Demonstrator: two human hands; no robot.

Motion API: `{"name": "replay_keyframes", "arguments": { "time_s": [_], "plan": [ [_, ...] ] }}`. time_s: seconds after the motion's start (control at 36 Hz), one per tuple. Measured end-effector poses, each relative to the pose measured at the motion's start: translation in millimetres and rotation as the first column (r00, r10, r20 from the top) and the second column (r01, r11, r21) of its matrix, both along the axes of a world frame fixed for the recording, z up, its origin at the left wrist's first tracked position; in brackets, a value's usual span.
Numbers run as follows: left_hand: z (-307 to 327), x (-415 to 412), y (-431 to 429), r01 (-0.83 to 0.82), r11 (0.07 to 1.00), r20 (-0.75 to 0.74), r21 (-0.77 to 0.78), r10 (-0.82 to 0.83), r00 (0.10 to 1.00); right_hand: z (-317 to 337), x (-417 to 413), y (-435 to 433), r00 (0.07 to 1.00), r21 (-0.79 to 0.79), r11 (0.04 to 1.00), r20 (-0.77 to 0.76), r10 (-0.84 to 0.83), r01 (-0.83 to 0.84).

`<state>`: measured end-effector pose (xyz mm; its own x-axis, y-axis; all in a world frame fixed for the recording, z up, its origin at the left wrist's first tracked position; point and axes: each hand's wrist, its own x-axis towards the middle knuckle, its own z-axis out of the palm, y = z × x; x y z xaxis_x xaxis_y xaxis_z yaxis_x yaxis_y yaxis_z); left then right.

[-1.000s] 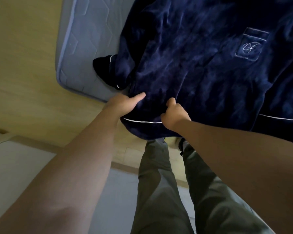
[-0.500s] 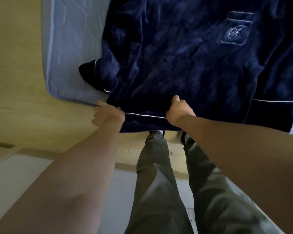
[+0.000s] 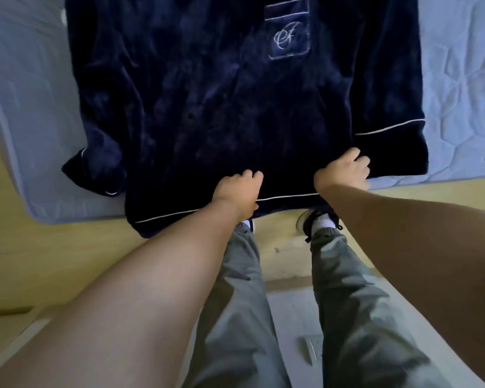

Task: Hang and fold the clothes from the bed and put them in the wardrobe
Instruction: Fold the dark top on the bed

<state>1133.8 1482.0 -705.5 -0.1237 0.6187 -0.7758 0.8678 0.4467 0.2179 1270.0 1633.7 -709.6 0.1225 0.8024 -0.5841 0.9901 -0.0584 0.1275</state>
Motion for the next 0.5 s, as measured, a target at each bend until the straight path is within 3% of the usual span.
{"name": "replay_keyframes", "arguments": {
  "time_s": [0.11,0.17,0.25,0.42,0.5],
  "plan": [
    [-4.6,14.9,23.9,0.031,0.999,0.004,-0.015,-0.031,0.999,-7.7,19.1,16.6,0.992,-0.036,0.993,-0.060,-0.114,0.112],
    [-5.9,22.6,32.7,0.063,0.998,-0.010,-0.022,-0.063,0.998,-9.8,24.9,23.8,0.981,-0.170,0.973,-0.089,-0.175,0.158],
    [-9.2,33.7,42.0,0.113,0.993,-0.035,-0.039,-0.114,0.993,-6.9,33.4,32.5,0.972,-0.396,0.911,-0.145,-0.184,0.113],
    [-16.5,56.8,58.9,0.423,0.906,-0.105,0.023,-0.419,0.902,-9.3,56.4,46.5,0.930,-0.546,0.830,-0.239,-0.280,0.110],
    [-17.5,70.1,74.3,0.422,0.907,-0.147,-0.008,-0.418,0.896,-12.9,72.5,54.2,0.902,-0.608,0.782,-0.251,-0.352,0.136]
  ]
}}
